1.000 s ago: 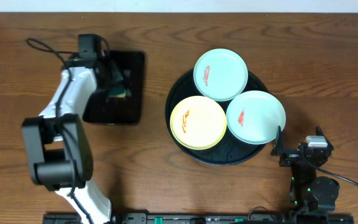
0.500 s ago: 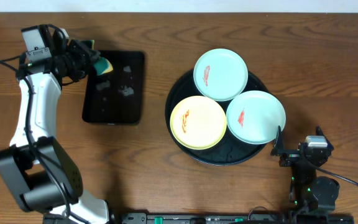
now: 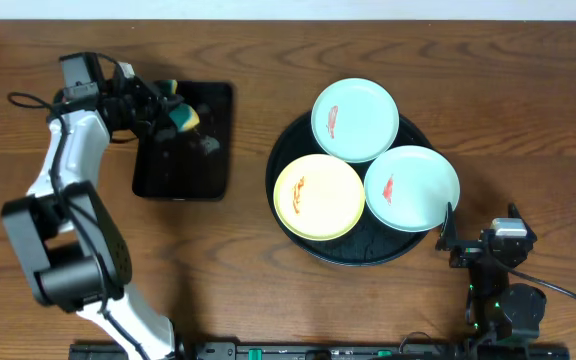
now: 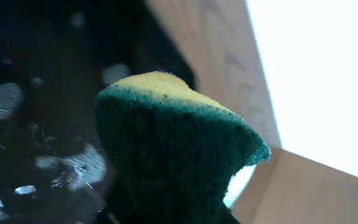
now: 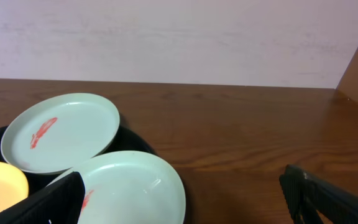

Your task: Clean dirty plates on tray and stack at the side

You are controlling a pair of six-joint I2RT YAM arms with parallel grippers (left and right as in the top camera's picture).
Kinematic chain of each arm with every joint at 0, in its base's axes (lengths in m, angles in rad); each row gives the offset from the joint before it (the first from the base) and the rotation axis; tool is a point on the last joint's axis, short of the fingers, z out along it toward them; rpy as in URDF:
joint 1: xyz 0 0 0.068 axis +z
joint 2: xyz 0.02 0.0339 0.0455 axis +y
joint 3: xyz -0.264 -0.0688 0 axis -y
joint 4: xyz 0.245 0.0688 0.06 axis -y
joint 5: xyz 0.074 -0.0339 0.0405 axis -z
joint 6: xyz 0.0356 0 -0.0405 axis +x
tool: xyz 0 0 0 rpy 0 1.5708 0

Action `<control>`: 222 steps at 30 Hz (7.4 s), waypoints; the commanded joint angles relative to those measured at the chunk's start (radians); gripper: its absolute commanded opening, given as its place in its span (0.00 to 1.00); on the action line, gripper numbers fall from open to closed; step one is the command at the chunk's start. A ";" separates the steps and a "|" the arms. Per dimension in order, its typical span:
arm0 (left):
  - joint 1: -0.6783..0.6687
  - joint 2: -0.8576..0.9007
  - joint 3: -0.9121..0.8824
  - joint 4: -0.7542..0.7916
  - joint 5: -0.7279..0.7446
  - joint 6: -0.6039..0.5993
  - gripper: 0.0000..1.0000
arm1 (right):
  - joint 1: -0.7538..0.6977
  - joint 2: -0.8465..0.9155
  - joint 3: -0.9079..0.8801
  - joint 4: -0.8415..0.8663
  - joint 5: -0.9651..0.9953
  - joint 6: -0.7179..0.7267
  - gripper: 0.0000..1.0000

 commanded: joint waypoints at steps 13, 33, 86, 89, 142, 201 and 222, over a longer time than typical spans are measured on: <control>-0.100 -0.125 -0.018 -0.066 -0.497 0.299 0.07 | 0.000 -0.005 -0.001 -0.005 0.006 -0.012 0.99; -0.292 -0.232 -0.022 -0.019 -0.879 0.851 0.07 | 0.000 -0.005 -0.001 -0.005 0.006 -0.012 0.99; -0.319 -0.245 -0.027 0.040 -0.923 0.628 0.07 | 0.000 -0.005 -0.001 -0.005 0.006 -0.012 0.99; -0.308 -0.250 -0.035 0.033 -0.922 0.627 0.08 | 0.000 -0.005 -0.001 -0.005 0.006 -0.012 0.99; -0.792 -0.062 -0.113 -0.168 -0.534 0.070 0.08 | 0.000 -0.005 0.007 0.440 -0.172 0.084 0.99; -0.860 -0.012 -0.112 -0.159 -0.568 0.018 0.59 | 0.147 1.369 1.403 -0.684 -0.504 0.240 0.65; -0.850 -0.012 -0.112 -0.172 -0.624 0.022 0.59 | 0.317 1.780 1.619 -0.932 -0.270 0.254 0.87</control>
